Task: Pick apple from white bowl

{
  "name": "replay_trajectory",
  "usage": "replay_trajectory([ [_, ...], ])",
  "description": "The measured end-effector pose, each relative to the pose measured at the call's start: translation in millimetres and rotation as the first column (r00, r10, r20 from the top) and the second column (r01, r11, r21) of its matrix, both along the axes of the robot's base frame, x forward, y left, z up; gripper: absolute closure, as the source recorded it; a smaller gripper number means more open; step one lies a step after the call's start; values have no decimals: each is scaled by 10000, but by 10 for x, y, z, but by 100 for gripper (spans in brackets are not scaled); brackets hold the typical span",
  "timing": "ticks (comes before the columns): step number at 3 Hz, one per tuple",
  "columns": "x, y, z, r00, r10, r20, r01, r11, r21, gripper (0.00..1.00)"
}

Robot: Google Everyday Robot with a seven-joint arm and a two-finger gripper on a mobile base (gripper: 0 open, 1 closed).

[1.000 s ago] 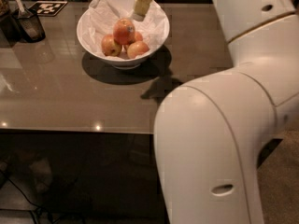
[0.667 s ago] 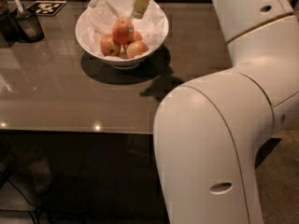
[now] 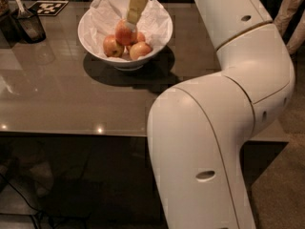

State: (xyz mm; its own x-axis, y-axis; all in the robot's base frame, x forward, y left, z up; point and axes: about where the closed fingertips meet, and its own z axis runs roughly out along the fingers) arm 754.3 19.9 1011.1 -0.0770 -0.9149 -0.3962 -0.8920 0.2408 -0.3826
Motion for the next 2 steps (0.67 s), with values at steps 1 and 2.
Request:
replay_trajectory([
  [1, 115, 17, -209, 9992, -266, -306, 263, 9996, -118, 0],
  [2, 191, 225, -581, 9951, 46, -992, -61, 9999, -149, 0],
])
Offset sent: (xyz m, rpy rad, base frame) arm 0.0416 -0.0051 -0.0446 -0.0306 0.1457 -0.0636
